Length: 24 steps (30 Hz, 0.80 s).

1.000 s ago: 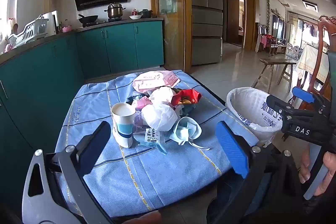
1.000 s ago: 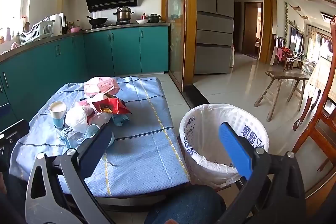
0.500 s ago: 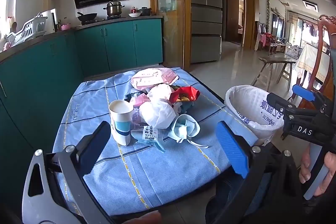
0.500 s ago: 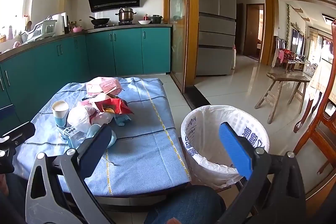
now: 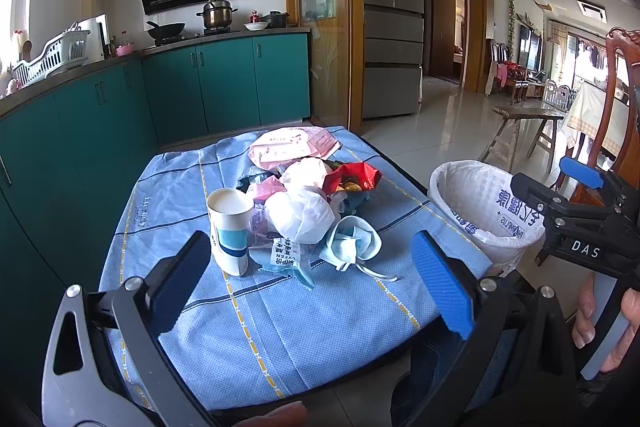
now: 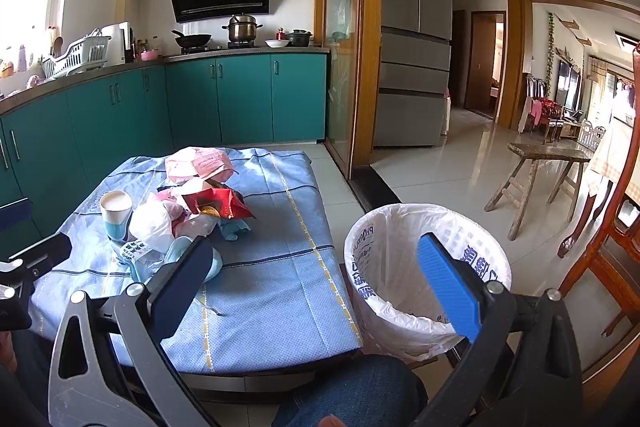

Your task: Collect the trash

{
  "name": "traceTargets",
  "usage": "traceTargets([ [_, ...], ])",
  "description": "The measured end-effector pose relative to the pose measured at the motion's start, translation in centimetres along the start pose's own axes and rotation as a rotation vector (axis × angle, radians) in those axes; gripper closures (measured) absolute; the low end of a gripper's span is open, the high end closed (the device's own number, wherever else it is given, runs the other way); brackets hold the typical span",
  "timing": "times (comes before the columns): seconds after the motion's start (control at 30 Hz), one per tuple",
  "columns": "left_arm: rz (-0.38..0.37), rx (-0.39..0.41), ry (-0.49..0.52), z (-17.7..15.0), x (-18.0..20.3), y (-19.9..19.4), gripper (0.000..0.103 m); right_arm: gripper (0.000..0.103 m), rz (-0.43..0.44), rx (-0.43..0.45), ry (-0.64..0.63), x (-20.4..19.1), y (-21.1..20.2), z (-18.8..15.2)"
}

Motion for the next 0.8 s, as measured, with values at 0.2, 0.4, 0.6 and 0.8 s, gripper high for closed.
traceTargets([
  [0.2,0.003,-0.003,-0.009,0.05,-0.19,0.07,0.003,0.003,-0.001,0.011,-0.013,-0.22,-0.17,0.33],
  [0.4,0.003,-0.005,-0.015,0.21,-0.41,0.03,0.003,0.003,0.003,0.014,-0.016,-0.4,-0.4,0.56],
  [0.6,0.001,-0.007,-0.016,0.18,-0.39,0.07,0.003,0.003,0.003,0.017,-0.02,-0.45,-0.53,0.72],
  [0.8,0.001,0.0,-0.021,0.22,-0.46,0.0,0.003,0.003,0.01,0.015,-0.014,-0.46,-0.72,0.87],
])
Point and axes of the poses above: each gripper's, at about its wrist camera, not at the fingertips, and y roughly the way its jaws point, x to its right, z to its top, the point moved 10 cm from there along y, roughly the way its jaws point, and after that the axes turned 11 degrees about -z, right-handed, at the moved point
